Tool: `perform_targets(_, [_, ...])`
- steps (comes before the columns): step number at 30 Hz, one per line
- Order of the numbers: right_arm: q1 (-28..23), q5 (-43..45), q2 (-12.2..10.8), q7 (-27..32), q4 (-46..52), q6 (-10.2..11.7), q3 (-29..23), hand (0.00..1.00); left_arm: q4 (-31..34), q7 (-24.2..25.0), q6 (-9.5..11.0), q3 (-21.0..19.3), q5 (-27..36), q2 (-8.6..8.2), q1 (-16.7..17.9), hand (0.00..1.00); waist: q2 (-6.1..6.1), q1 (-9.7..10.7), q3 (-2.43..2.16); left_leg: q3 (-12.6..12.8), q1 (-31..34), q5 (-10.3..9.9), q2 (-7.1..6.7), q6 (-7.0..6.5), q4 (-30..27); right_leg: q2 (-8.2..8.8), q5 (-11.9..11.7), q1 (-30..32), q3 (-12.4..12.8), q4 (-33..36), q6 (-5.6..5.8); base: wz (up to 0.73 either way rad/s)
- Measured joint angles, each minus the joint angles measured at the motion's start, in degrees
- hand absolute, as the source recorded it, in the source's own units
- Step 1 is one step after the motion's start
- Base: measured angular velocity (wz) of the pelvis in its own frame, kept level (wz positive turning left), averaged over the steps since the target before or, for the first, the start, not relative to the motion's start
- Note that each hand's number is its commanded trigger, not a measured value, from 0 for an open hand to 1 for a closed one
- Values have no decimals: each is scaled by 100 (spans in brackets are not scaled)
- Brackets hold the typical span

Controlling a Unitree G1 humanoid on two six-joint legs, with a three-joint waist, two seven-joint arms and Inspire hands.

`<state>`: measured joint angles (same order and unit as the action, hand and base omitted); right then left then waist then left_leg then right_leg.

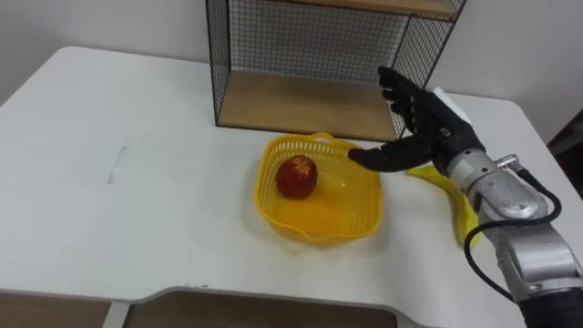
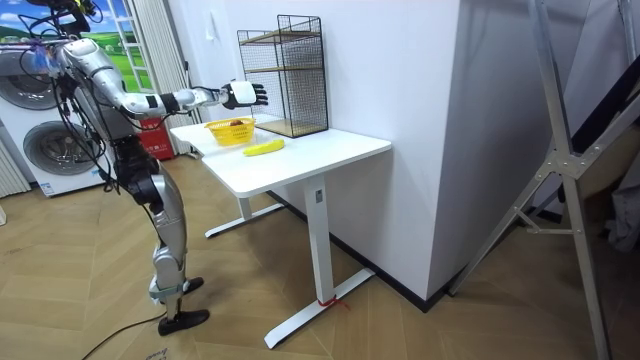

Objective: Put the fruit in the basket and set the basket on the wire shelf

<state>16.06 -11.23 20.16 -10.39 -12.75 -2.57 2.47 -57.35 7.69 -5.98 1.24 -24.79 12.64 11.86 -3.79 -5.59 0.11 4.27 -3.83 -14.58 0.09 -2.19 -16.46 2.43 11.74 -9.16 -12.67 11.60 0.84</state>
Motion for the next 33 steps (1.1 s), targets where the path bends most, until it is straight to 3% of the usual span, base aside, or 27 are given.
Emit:
perform_targets(6, [97, -503, 9, 223, 208, 14, -427, 0, 0, -2, 18, -320, 2, -67, 231, 0, -3, 81, -27, 28, -147, 25, 5, 3, 106, 0, 0, -96, -26, -2, 1, 1])
perform_targets(14, [96, -445, 37, 749, 178, 42, -716, 0, 3, -6, 14, -369, 11, -41, 295, 0, -116, 247, 5, 26, -175, 26, 3, 4, 103, 1, 0, -119, 15, 1, 0, 0])
perform_targets(15, [96, -450, 62, 813, 121, 44, -719, 0, 7, -11, 14, -366, 11, -42, 295, 0, -135, 291, 20, 26, -171, 26, 2, 4, 99, 2, 0, -115, 14, 2, 0, 0])
perform_targets(21, [96, -191, 391, 1182, -410, 45, -731, 0, 9, -78, 8, -345, 11, -42, 303, 0, -224, 375, -7, 31, -162, 25, -2, 2, 104, -1, 0, -31, 90, 2, 0, -1])
perform_targets(27, [97, -56, 502, 1570, -644, 53, -829, 0, 12, -80, -2, -338, 35, -22, 307, 0, -183, 409, -10, 80, -178, 32, 4, 11, 155, -10, 0, 9, 141, 0, 0, -5])
perform_targets(29, [97, 74, 504, 1572, -898, 53, -829, 0, 27, -82, -2, -337, 37, -6, 309, 0, -189, 402, -28, 88, -190, 37, 9, 16, 169, -12, 0, 6, 122, 1, 0, 0])
perform_targets(33, [96, 221, 504, 1504, -1255, 41, -823, 0, 55, -81, -33, -331, 44, -13, 320, 0, -178, 385, -23, 106, -188, 37, 12, 16, 178, -10, 0, 19, 116, 0, 0, -1])
